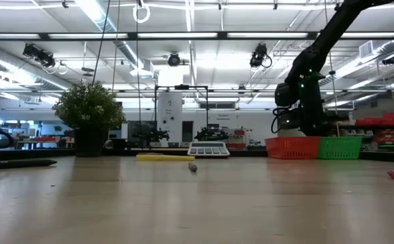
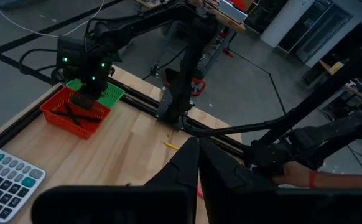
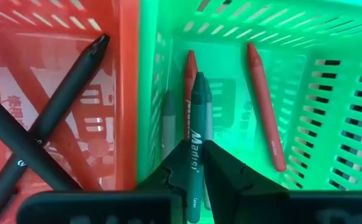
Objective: Sort crayons/erasers/pens/pencils in bins
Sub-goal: Put the top green crayon into the green bin, then put the red crayon into the green bin
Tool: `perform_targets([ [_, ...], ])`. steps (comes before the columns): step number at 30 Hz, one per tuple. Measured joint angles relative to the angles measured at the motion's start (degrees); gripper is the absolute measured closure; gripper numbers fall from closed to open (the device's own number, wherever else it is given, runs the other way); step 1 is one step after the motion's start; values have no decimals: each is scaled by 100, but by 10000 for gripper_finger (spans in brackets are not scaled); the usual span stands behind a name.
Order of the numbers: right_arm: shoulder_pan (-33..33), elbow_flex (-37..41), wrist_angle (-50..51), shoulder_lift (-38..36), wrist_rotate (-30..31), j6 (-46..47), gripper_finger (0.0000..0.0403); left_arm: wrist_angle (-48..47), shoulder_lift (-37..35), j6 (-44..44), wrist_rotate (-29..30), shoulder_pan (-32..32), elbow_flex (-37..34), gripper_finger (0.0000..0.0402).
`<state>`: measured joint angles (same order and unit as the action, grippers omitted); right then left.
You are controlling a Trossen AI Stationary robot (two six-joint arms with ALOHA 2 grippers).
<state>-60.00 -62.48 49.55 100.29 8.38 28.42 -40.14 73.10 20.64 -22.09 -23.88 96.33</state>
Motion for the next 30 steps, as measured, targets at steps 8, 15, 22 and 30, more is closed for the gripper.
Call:
perform_targets([
  [8, -27, 0, 25, -139, 24, 0, 312, -2, 0, 103, 0, 0, 0, 385],
  [15, -18, 0, 413, -599, -77, 113, 292, -2, 0, 81, 0, 0, 0, 386],
  [22, 344, 0, 1273, -1487, -182, 586, 292, -4, 0, -164, 321, -7, 0, 379],
  [30, 1714, 0, 1780, -2073, -682, 1838, 292, -2, 0, -653, 326, -7, 0, 385],
])
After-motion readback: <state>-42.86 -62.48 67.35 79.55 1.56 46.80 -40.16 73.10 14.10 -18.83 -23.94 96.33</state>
